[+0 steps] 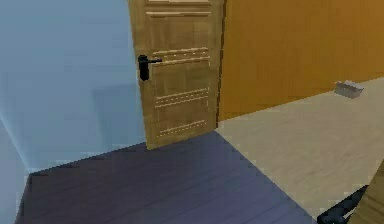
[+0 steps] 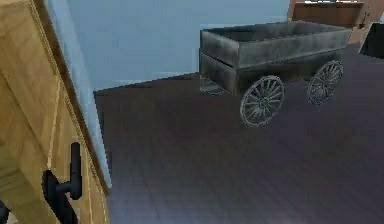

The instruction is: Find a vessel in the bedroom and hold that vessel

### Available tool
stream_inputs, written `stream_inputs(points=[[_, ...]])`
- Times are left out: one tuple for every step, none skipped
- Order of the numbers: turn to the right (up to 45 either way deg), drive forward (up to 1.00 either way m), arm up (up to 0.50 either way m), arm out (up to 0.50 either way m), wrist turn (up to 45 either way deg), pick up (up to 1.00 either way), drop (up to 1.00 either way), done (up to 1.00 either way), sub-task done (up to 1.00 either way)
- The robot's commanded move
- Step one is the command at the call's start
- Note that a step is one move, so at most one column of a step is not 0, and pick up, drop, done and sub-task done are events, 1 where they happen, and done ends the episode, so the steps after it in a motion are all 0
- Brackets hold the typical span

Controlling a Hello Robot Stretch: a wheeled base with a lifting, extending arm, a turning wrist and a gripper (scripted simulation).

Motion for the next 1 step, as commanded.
stream_inputs(points=[[0.0, 0.55, 0.00, 0.00, 0.0, 0.00, 0.00, 0.00, 0.00]])
